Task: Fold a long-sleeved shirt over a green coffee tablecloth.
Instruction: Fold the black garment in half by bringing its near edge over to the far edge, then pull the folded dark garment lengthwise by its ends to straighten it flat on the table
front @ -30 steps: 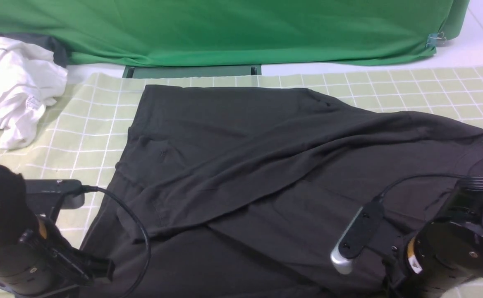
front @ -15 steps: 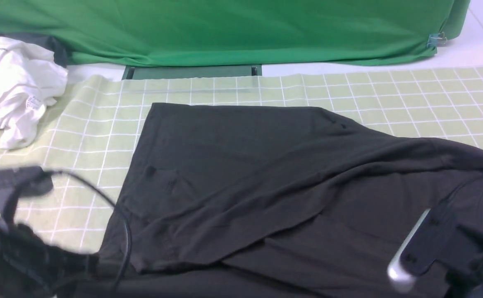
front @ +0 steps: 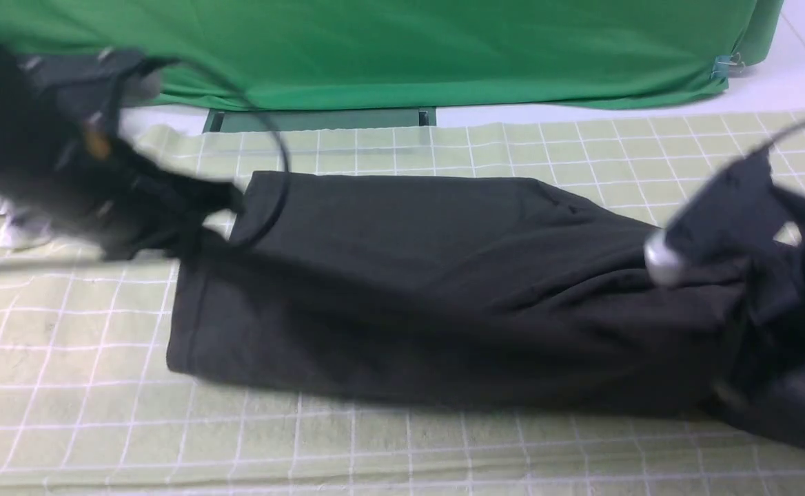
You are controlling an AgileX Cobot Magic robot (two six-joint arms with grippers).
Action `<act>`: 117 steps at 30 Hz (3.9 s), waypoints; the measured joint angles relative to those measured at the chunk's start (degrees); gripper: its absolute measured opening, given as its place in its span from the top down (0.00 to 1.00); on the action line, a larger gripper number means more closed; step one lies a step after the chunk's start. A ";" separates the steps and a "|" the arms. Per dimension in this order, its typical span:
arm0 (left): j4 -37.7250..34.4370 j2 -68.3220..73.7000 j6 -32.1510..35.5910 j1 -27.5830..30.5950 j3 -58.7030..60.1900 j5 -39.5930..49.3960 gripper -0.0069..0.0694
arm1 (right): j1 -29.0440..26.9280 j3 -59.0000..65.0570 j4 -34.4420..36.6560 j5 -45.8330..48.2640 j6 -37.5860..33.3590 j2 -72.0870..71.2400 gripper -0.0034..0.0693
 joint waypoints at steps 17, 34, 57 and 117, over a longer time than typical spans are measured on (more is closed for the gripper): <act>-1.60 33.78 1.18 5.87 -32.89 0.03 0.88 | -9.59 -30.97 -0.20 -4.38 -5.29 33.27 0.92; 3.16 39.65 1.01 7.43 -38.68 -3.73 0.59 | -9.91 -42.33 -4.90 -2.78 -2.50 41.03 0.44; -15.40 48.40 18.61 -11.37 -46.18 6.95 0.90 | -10.33 -43.46 -4.83 12.38 0.35 23.41 0.95; -11.88 41.30 25.00 -5.31 -30.98 10.39 0.89 | -38.86 -27.47 16.39 4.79 -5.90 37.18 0.50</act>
